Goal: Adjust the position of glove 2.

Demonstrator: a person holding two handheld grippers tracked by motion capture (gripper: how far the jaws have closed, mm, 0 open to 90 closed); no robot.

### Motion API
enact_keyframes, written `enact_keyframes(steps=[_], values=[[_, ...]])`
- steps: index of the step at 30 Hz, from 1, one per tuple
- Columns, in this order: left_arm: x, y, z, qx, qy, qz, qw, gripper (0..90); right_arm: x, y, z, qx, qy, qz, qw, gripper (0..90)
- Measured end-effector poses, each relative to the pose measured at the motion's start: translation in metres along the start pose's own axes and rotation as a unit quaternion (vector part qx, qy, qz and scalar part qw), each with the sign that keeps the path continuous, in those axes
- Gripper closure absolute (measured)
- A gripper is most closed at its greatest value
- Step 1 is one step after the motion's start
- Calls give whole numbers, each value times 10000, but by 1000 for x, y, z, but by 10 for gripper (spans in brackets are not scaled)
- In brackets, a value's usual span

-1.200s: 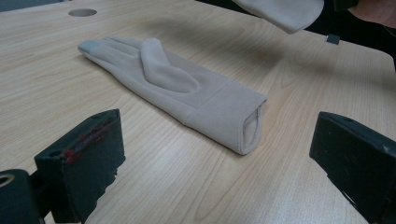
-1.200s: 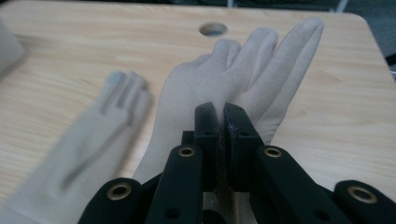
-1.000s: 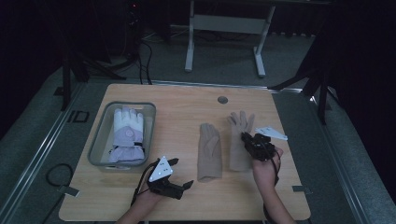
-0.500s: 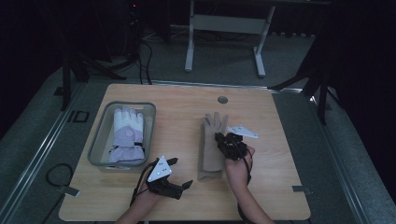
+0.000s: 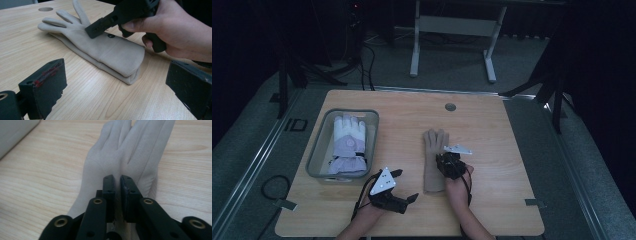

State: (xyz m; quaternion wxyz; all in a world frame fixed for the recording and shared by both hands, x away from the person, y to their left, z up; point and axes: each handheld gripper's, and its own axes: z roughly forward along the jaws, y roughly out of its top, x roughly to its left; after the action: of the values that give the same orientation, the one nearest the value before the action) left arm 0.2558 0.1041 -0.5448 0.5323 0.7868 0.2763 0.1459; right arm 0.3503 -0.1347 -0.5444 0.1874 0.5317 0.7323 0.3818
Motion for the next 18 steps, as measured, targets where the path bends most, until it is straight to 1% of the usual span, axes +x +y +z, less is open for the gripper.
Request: enact_keyframes(steps=[2,3,5,6,7,9,10,12,13,14,15,16,17,18], values=[[0,0,1,1,-4,-7,10000,31,0,1,1,52,13,-78,10000,801],[0,0,1,9,-10,-7,10000,31,0,1,1,62,22,-76,9999,782],[-1,0,1,17,-10,9,10000,31,0,1,2,96,81,-69,9999,714],[-1,0,1,13,-12,11,10000,31,0,1,1,36,101,-13,9999,670],[-1,0,1,8,-7,12,10000,31,0,1,0,25,130,-15,9999,658],[-1,0,1,5,-12,-4,10000,31,1,2,-3,-14,137,-46,9999,590],[0,0,1,8,-8,-5,10000,31,2,3,-5,-87,107,-91,9999,587],[-1,0,1,11,-11,1,10000,31,4,5,-9,-191,132,-185,9996,523],[-1,1,1,40,15,34,10000,31,3,7,-11,-257,198,-225,9992,520],[-2,1,1,39,38,61,10000,31,3,9,-13,-305,269,-326,9986,496],[-2,1,1,39,38,61,10000,31,3,9,-13,-305,269,-326,9986,496],[-2,1,1,10,-14,32,10000,31,1,11,-17,-339,436,-457,9974,374],[-2,2,1,25,-23,18,10000,35,-2,13,-18,-315,652,-461,9963,295],[-2,2,1,25,-23,18,10000,40,-2,13,-18,-315,652,-461,9963,295]])
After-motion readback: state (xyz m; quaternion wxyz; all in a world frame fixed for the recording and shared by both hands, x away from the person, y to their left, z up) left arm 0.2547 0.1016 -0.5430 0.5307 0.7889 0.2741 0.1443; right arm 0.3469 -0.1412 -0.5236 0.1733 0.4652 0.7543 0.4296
